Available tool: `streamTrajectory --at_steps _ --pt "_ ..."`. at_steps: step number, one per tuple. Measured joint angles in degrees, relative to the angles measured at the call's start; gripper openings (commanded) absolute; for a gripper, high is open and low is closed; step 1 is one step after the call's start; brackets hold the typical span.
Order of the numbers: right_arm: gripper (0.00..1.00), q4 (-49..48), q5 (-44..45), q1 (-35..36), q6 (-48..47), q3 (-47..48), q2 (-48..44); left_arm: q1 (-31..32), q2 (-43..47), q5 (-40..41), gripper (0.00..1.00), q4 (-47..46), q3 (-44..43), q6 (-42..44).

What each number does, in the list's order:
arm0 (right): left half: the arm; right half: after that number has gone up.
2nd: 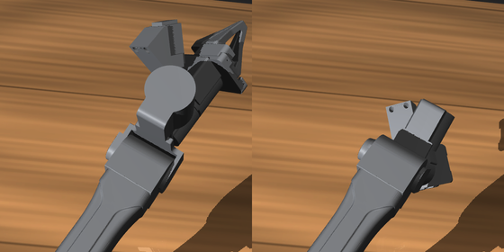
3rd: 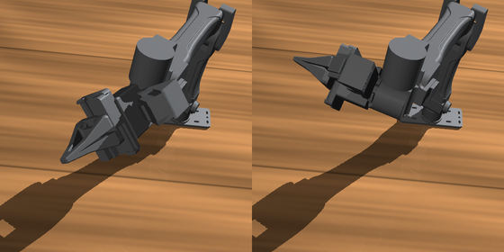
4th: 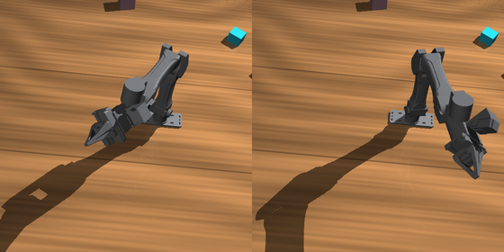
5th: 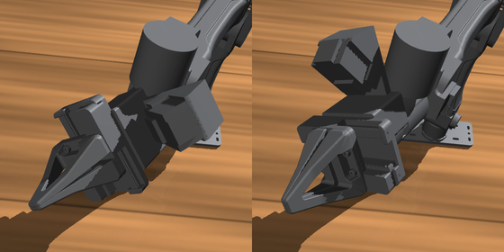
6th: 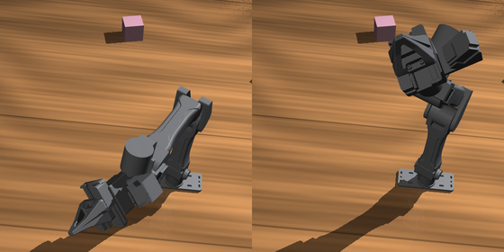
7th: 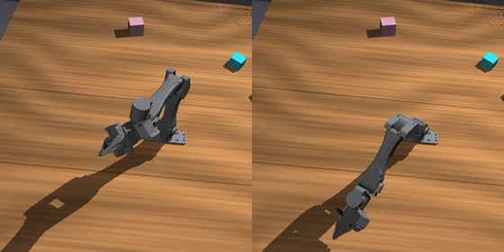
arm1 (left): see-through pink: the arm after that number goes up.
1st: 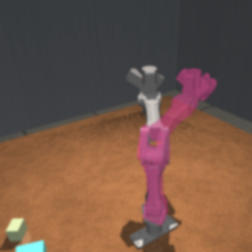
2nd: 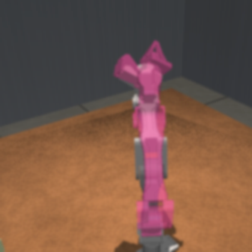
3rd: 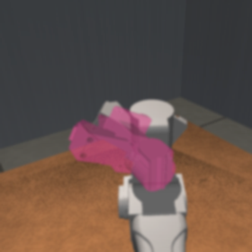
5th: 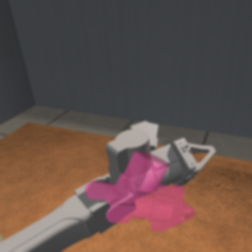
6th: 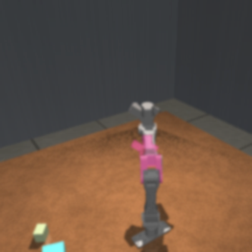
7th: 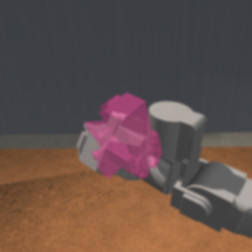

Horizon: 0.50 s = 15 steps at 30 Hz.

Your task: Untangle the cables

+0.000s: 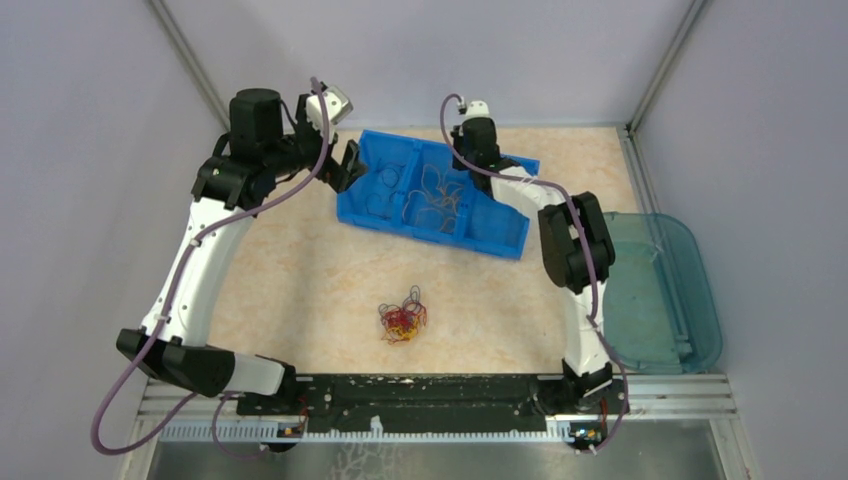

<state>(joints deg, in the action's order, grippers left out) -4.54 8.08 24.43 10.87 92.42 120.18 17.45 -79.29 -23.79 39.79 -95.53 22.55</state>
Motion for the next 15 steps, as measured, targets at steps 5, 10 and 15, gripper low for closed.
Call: streamTrajectory --at_steps 5,10,15 --pt "0.14 1.6 0.2 2.0 0.2 0.0 1.5 -0.2 0.0 0.0 1.00 -0.1 0.0 0.0" --pt "0.16 3.1 1.4 3.2 0.9 0.1 1.6 -0.4 0.2 0.0 1.00 -0.7 0.4 0.0" --pt "0.20 6.8 3.3 4.1 0.9 4.4 3.9 -0.5 0.9 0.0 1.00 -1.1 1.5 0.0"
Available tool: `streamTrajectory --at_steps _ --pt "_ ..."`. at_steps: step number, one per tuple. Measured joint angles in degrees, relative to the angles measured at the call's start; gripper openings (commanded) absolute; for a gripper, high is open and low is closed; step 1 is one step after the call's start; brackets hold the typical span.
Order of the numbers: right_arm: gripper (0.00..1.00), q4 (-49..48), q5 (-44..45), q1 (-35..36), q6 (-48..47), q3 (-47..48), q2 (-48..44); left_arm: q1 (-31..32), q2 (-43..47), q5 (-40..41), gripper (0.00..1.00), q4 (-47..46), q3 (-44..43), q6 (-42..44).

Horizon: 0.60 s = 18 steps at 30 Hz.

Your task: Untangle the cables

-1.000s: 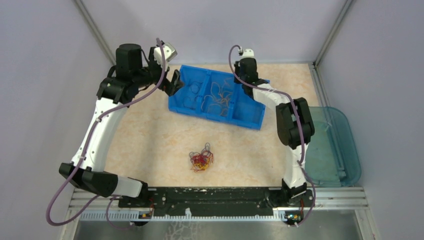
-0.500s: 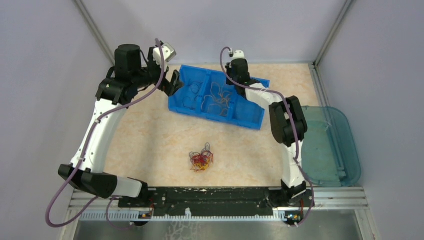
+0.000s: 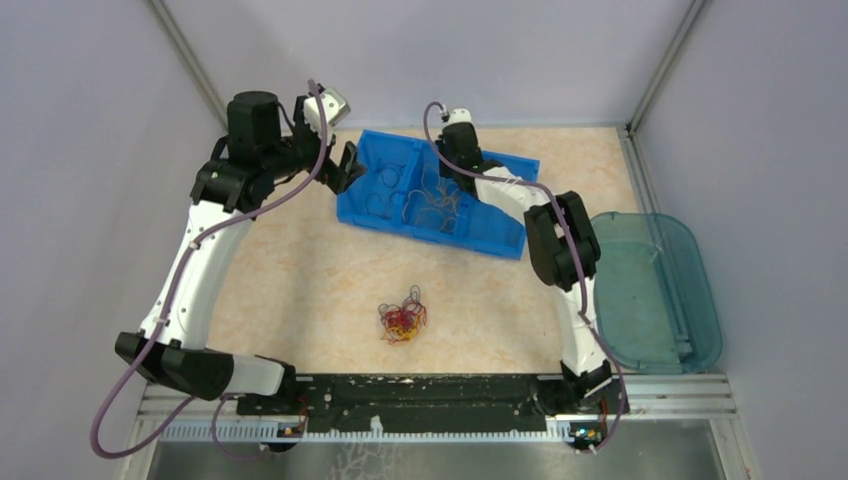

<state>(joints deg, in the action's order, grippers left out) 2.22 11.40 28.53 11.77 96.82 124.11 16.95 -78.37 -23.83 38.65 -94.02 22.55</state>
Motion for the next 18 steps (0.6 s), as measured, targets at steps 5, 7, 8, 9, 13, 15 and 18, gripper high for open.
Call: streamTrajectory --at_steps 5,7,8,9,13,15,18 --pt "0.36 0.3 0.0 1.1 -0.2 -0.1 0.8 -0.1 0.3 -0.1 1.00 -0.1 0.5 0.0" --pt "0.46 -0.8 -0.4 1.8 -0.3 -1.9 -0.1 -0.2 0.5 -0.4 1.00 0.0 0.5 -0.1" --pt "0.52 -1.4 -0.8 2.2 -0.5 -3.8 -1.3 -0.3 0.6 -0.6 1.00 -0.1 0.5 -0.1" --pt "0.55 -2.3 -1.3 2.6 -0.5 -5.8 -2.7 -0.4 0.8 -0.9 1.00 -0.1 0.7 -0.2" --pt "0.58 -7.6 -3.0 5.4 -2.7 -20.0 -15.2 -1.0 2.7 -2.8 1.00 -0.1 3.1 0.0" --pt "0.58 -9.9 -5.1 7.4 -3.8 -26.5 -23.2 -1.4 4.5 -4.1 1.00 -0.2 5.6 0.4" --pt "0.58 -13.9 -11.0 10.5 -4.3 -34.9 -34.6 -2.1 7.1 -5.8 1.00 -0.1 9.7 1.8"
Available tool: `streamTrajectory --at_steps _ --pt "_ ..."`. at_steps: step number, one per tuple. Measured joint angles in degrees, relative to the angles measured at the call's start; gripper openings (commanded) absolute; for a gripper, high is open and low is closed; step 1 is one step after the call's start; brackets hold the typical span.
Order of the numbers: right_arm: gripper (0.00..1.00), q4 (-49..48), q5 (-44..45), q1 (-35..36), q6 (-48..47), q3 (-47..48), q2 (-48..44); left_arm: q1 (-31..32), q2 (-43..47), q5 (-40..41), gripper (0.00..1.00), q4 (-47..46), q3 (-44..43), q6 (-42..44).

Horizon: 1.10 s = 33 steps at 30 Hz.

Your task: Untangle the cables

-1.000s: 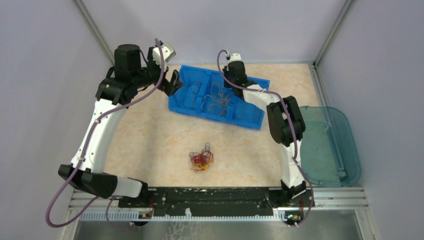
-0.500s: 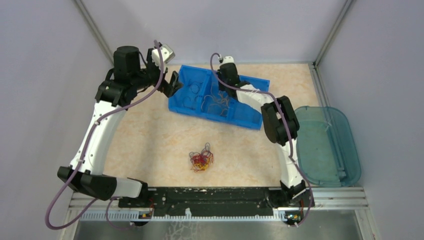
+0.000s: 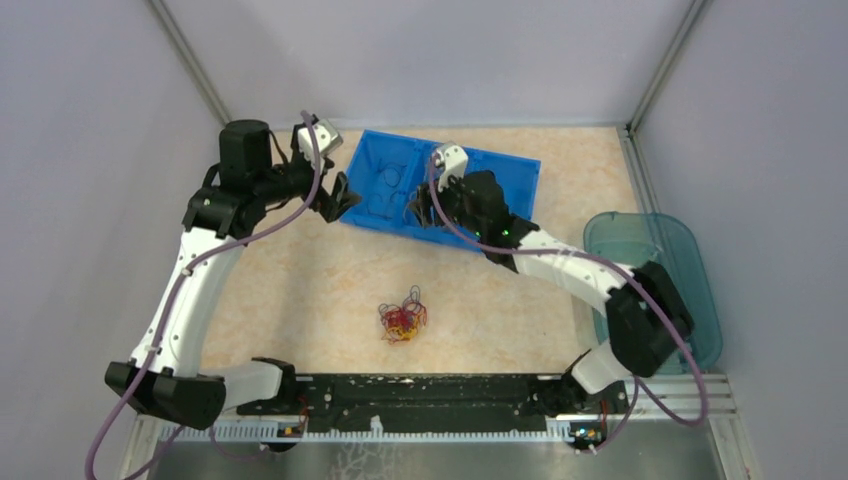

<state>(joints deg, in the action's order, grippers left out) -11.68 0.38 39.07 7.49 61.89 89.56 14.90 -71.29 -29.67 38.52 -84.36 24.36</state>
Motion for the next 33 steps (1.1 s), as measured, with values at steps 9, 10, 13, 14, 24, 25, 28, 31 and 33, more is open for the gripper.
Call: streamTrajectory --at_steps 9,10,13,14,24,25,28,31,33 --pt "0.56 -4.3 -14.5 9.3 1.5 -20.9 -12.4 -0.5 5.2 -5.0 1.00 -0.5 11.2 4.9" --pt "0.55 -3.0 -15.5 10.7 1.5 -21.8 -12.4 -0.5 5.4 -5.5 1.00 -0.3 12.3 5.7" --pt "0.53 -0.2 -17.5 14.1 1.0 -22.1 -12.4 -0.5 5.9 -7.0 1.00 1.7 15.1 8.6" --pt "0.53 -0.2 -18.0 14.7 0.7 -22.1 -12.4 -0.5 6.0 -7.5 1.00 2.6 15.8 9.8" --pt "0.48 1.0 -23.9 16.9 -0.1 -20.8 -4.6 -0.5 11.4 -11.1 1.00 9.3 23.3 20.7" --pt "0.42 1.4 -23.9 16.9 -0.1 -20.1 -3.1 -0.5 12.2 -11.4 1.00 9.7 24.0 21.6" --pt "0.20 3.0 -22.4 17.0 0.6 -17.2 1.1 -0.5 14.8 -11.9 0.99 9.9 26.4 23.5" --pt "0.03 2.1 -20.1 16.7 3.9 -15.6 2.9 -0.5 18.0 -12.0 0.95 9.3 29.8 24.0" --pt "0.00 0.3 -18.7 16.6 6.3 -15.7 2.9 -0.5 19.7 -12.3 0.90 9.0 31.8 24.2"
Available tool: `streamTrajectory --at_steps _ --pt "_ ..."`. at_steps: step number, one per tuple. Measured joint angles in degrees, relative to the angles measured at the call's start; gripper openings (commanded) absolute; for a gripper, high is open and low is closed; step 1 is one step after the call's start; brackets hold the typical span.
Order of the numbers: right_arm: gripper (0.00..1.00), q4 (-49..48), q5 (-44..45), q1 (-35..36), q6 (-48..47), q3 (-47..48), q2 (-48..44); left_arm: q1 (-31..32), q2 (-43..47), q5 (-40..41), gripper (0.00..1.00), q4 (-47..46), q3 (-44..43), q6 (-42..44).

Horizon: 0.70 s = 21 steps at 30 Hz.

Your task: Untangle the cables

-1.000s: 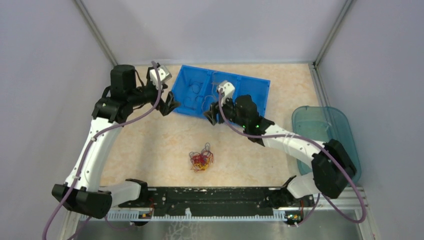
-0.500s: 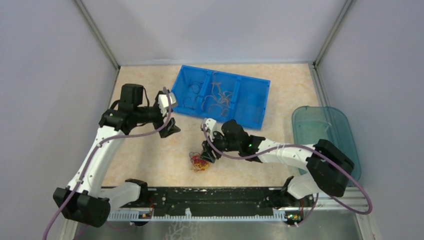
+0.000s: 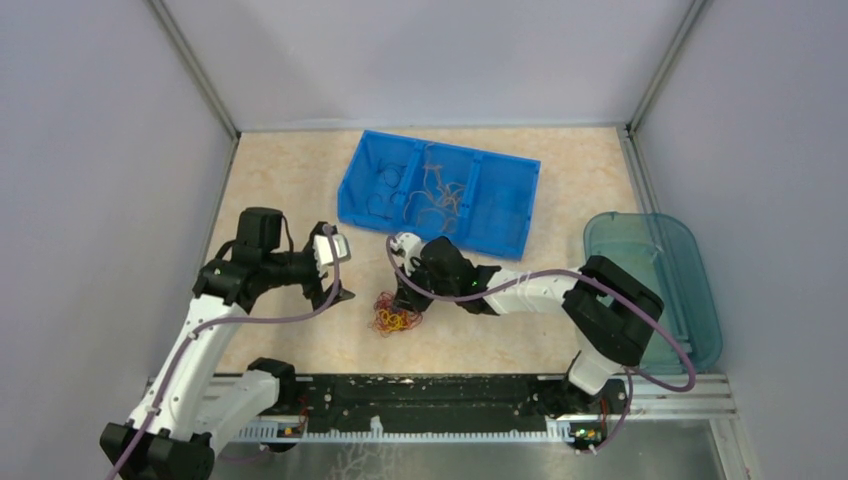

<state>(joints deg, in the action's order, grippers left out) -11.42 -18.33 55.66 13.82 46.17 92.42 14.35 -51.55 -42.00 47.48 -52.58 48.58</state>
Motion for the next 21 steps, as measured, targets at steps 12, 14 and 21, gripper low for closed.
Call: streamTrajectory --at_steps 12,14,21 --pt "0.00 -20.9 5.4 -0.2 12.4 -10.3 -2.3 0.0 -1.1 -5.1 0.73 -3.2 9.0 1.7" --pt "0.00 -23.8 5.5 -0.1 13.2 -11.7 -2.3 0.0 -2.8 -6.3 0.72 -4.2 9.5 2.1" --pt "0.00 -32.9 6.9 0.9 14.7 -14.7 -2.7 0.2 -5.7 -9.6 0.72 -6.1 12.3 2.8"
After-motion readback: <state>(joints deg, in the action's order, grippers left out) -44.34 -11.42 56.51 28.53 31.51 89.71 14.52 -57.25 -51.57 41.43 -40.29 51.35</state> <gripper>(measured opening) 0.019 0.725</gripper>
